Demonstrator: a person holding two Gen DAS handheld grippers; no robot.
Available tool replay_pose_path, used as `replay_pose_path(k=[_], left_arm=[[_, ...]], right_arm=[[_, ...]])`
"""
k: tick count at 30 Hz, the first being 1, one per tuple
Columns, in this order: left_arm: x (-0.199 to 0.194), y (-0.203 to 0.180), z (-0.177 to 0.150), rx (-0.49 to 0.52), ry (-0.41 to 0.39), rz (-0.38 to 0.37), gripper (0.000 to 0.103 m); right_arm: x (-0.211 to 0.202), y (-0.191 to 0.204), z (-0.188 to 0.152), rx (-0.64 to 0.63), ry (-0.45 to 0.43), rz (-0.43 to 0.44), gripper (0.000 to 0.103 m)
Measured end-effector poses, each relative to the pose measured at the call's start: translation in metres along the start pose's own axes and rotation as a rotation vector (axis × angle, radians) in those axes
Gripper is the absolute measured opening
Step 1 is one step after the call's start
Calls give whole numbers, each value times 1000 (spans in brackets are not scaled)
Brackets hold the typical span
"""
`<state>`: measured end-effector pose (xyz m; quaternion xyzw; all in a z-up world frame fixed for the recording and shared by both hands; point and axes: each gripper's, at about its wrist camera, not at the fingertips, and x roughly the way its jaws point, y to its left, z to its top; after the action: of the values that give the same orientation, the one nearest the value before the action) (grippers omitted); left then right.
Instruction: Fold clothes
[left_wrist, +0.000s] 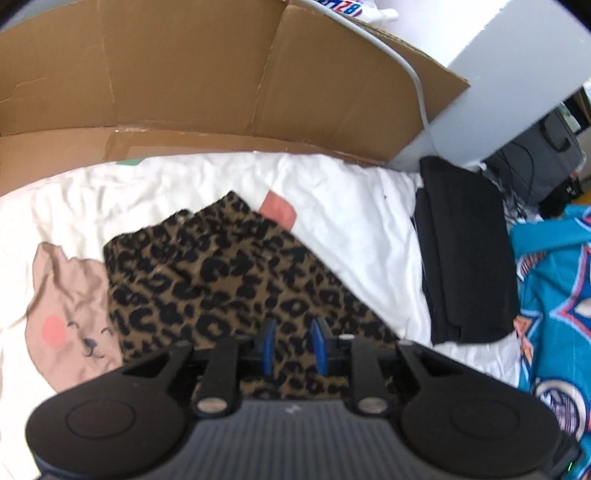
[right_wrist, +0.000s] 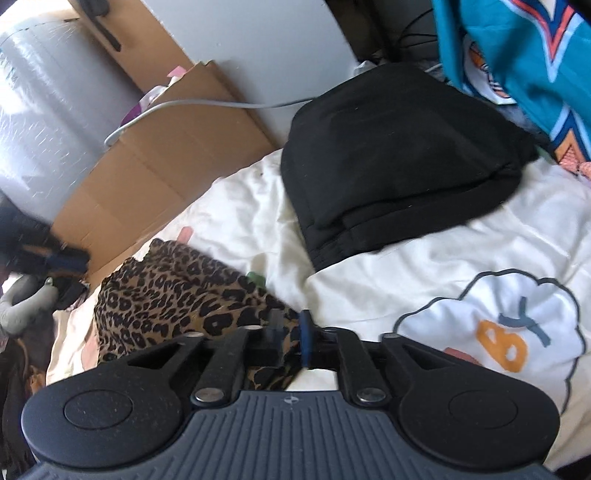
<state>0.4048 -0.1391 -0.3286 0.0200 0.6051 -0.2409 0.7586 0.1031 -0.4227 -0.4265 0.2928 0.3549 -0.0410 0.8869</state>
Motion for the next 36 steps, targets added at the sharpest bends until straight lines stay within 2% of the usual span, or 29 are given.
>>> replay_pose_path(k=[1,7,10,17,20,25,29,36], left_arm=[[7,-4,5,-4,0,12,23],[49,-13,31,-50,6,62,23],[64,-7,41,-107,14,86,23],[93,6,44,-236,59,156,22],[103,1,44,-229,61,189,22],[119,-13,56,-149,95,213,24],[120,-8,52,-191,123,277,24],[120,10,39,-255,145,299,24]], right_arm=[[3,0,-2,-9,-3,4,35],[20,-3,-9,14,-20,10,35],[24,-2,-8,12,-32,21,35],[29,6,-8,-18,-11,48,35],[28,6,-9,-23,-9,46,35],[25,3,-9,-17,-12,34,35],[19,-1,-11,5,-20,34,35],[19,1,-16,-7,-6,43,35]])
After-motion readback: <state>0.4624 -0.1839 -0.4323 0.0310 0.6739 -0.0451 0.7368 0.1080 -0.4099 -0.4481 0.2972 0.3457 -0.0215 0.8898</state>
